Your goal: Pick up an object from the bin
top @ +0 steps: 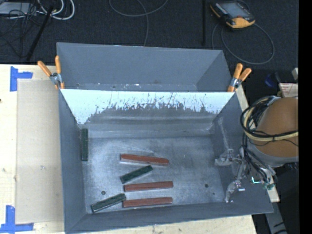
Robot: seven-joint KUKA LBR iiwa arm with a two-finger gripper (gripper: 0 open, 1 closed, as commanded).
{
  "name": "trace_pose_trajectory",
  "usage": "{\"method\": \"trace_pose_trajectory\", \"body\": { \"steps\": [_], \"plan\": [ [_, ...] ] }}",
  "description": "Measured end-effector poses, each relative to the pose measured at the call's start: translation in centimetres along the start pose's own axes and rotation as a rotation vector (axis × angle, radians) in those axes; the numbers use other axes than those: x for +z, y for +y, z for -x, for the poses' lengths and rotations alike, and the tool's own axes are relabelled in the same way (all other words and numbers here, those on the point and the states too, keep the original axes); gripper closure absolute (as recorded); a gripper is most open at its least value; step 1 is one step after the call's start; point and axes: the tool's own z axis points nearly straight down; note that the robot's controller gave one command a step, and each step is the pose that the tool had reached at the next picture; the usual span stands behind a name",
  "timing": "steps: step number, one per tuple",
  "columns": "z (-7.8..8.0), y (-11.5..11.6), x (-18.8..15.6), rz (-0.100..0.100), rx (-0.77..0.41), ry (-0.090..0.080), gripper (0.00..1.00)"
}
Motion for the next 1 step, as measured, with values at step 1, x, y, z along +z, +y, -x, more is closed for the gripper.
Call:
{"method": "trace_pose_trajectory", "body": {
  "steps": [1],
  "plan": [
    [0.20,0.03,-0.34,-0.002,-0.003,-0.007,0.00]
  ]
}}
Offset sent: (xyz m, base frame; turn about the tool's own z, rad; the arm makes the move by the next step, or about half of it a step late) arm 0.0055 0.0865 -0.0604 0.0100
